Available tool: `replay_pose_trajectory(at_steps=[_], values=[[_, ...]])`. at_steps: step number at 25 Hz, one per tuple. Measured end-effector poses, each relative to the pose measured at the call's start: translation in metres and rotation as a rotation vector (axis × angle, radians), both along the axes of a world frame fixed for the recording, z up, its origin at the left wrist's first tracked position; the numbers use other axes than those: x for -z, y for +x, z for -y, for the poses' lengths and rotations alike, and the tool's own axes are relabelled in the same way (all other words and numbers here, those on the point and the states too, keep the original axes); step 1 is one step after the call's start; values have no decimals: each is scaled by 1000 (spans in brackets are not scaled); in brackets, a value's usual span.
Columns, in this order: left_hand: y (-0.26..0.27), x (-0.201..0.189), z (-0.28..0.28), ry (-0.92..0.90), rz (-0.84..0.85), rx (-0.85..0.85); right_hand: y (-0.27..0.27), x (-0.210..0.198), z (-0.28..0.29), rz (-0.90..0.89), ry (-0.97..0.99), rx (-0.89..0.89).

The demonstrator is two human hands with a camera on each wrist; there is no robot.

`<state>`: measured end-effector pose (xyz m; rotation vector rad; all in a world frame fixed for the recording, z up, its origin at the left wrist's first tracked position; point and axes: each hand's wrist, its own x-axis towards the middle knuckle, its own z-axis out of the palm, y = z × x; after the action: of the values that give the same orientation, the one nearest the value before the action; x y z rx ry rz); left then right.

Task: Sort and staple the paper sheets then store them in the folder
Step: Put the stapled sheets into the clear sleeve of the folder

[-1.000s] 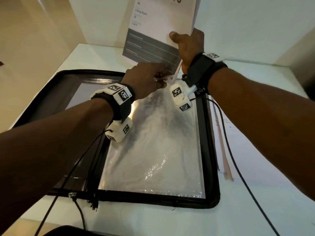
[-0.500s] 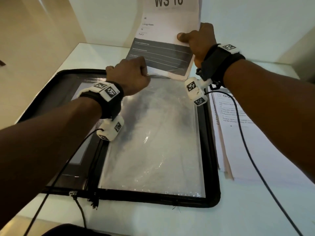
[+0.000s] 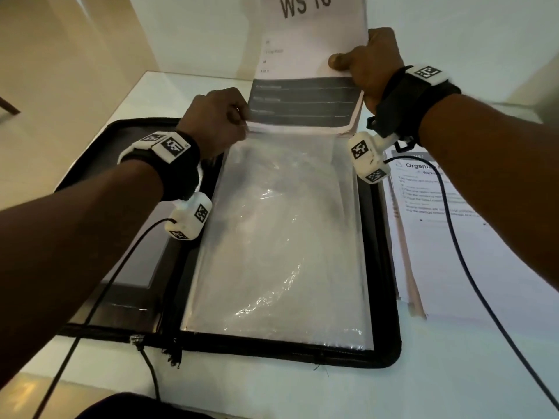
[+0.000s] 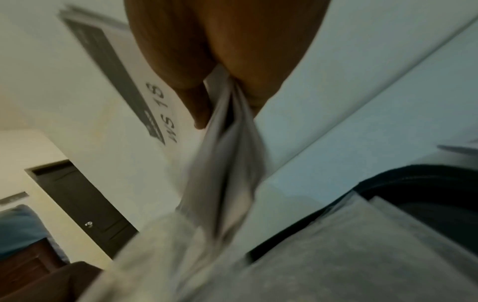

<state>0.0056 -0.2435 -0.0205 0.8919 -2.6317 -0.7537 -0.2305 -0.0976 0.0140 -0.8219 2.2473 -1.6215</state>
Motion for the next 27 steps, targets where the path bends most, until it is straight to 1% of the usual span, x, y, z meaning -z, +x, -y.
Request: replay_pose_trajectory(at_steps=[2, 4, 8, 11, 13, 16, 18, 20, 22, 25, 27], values=[[-3, -1, -8, -5, 17, 51, 7, -4, 3, 8, -151, 40], [-8, -2, -16, -14, 38, 105, 17, -7, 8, 61, -262, 42], [-22, -5, -39, -107, 101, 207, 40, -13, 16, 287, -443, 16], [-28, -5, -48, -146, 92, 196, 47, -7, 19, 341, -414, -1], [-30, -4, -48, -143, 82, 162, 48, 0, 15, 334, -391, -13], [-28, -5, -49, -115, 67, 109, 46, 12, 8, 311, -357, 19], [-27, -4, -49, -84, 43, 105, 42, 17, 3, 299, -352, 36], [-26, -2, -48, -62, 10, 171, 38, 20, -2, 252, -301, 32], [-25, 1, -46, -60, 2, 294, 38, 21, -5, 206, -253, 9], [-30, -1, -50, -18, 51, 486, 38, 22, -4, 184, -264, -16], [-35, -4, -56, 6, 102, 572, 40, 20, -1, 186, -256, -13]])
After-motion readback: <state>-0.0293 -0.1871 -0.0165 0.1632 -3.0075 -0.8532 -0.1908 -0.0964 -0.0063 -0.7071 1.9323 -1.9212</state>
